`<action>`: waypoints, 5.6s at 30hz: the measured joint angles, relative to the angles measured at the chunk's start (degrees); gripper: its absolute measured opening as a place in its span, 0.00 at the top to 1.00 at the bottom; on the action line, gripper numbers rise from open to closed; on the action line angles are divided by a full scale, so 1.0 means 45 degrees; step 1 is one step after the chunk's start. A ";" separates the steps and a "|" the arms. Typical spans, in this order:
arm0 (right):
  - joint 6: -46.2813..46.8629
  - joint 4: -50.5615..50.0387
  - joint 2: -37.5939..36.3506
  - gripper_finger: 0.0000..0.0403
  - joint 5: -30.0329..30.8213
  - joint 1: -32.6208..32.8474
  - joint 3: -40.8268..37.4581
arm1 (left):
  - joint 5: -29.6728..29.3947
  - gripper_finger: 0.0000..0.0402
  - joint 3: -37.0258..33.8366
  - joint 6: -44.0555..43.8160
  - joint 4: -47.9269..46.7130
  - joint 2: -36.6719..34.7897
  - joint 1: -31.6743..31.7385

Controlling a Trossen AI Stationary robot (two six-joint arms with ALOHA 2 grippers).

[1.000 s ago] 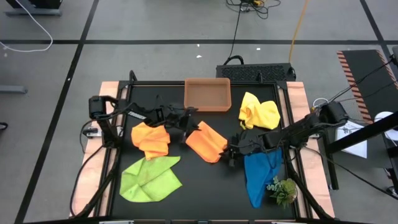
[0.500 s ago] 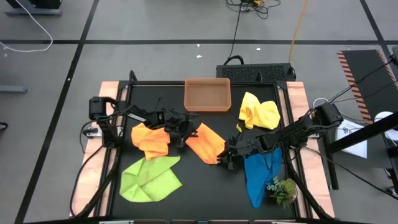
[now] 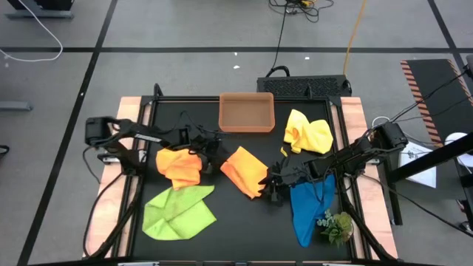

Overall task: Fold microfiber towels
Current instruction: Fold the right orange microfiber towel, then put the right orange microfiber towel into the orange bin

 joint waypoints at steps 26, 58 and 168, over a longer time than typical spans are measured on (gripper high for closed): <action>-0.1174 -0.1331 0.0000 0.59 0.0677 -0.2155 -0.0010 | -0.0484 0.62 0.0000 -0.2297 0.2712 0.1389 -0.1327; -0.0615 -0.2763 -0.0010 0.59 -0.0357 -0.2218 -0.0010 | 0.1031 0.61 0.7234 -0.1115 -0.6247 0.3748 0.0730; 0.2127 0.3880 -0.2288 0.45 -0.0323 -0.2809 -0.5128 | -0.3793 0.99 1.0992 0.2381 -0.8855 0.6015 -0.1018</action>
